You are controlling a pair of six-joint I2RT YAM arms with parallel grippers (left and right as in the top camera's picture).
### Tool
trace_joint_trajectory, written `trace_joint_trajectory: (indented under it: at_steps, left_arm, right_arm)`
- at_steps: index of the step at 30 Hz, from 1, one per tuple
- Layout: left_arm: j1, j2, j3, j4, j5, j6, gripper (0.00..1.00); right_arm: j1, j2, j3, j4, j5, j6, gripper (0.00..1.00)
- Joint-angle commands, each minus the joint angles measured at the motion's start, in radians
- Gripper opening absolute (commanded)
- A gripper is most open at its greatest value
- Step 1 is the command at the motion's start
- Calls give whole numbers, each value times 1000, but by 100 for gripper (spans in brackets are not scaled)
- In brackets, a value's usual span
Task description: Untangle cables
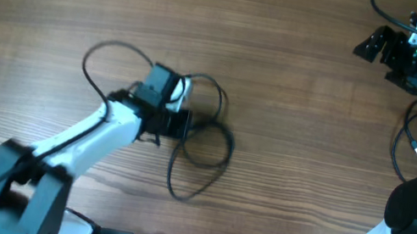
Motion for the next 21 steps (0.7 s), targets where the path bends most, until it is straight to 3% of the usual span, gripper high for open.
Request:
trace_joint_trajectory:
  at_steps: [1,3,6,10,11,16,21]
  left_arm:
    - [13,-184,230,-49,11,2,4]
    - [13,-271,320,-45,71,-2,4]
    - [13,-362,346,-19,21,-70,4]
    - [14,-353,346,-160,-330,-298,4]
    - [16,-335,346,-192,-334,-315,4]
    - [16,-268,346,-249,-193,-314,4]
    - [37,-268,360,-139,-23,-361,4]
  right_arm:
    - [24,-9,-10,-6,10,-35,100]
    - [39,-9,-10,-8,9,-48,100]
    - [63,-9,-10,-6,-65,-86,100]
    - [95,-10,-10,-11,-286,-198,99]
    - [107,-10,-10,-17,-338,-222,99]
    - [181,-51,-9,-37,-439,-284,98]
    - [303,-121,-9,-26,-435,-286,98]
